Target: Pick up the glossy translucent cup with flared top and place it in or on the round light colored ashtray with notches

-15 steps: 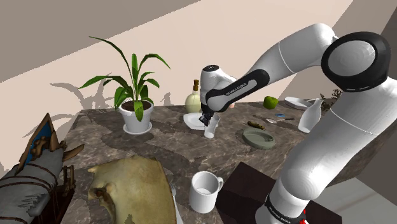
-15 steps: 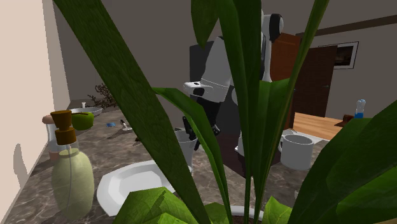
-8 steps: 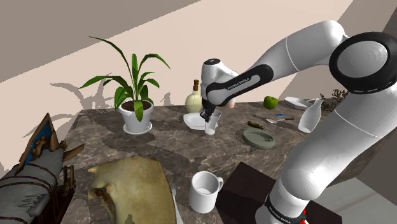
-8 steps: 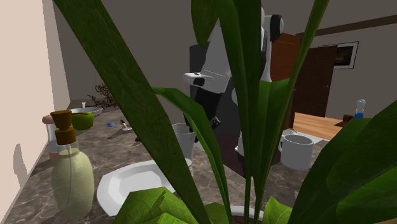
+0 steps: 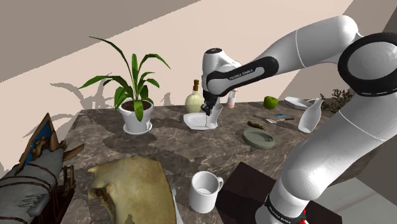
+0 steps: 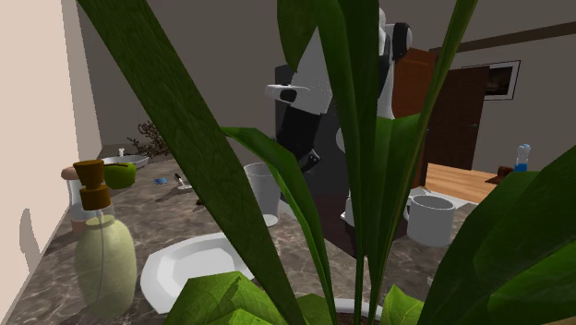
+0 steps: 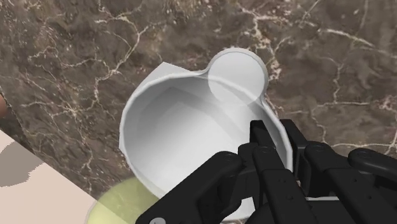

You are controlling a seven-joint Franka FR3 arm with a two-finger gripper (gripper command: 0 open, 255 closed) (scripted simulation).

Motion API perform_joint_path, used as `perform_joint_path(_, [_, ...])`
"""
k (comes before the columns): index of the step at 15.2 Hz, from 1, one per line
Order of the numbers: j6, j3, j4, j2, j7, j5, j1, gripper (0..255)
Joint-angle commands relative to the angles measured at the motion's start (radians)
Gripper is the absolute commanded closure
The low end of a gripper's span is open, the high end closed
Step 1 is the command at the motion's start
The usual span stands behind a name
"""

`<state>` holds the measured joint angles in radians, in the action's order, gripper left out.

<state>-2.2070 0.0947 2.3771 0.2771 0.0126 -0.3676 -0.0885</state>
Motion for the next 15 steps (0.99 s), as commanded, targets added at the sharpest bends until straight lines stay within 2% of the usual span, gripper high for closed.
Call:
perform_joint_path(1, [0.027,-0.001,-0.018,0.010,0.008,0.006,0.002,255])
perform_joint_path(6, [0.083,-0.004,-0.056,0.029,0.025,0.017,0.006,255])
perform_joint_path(15, [0.113,0.116,0.105,0.271,0.202,-0.038,-0.078,255])
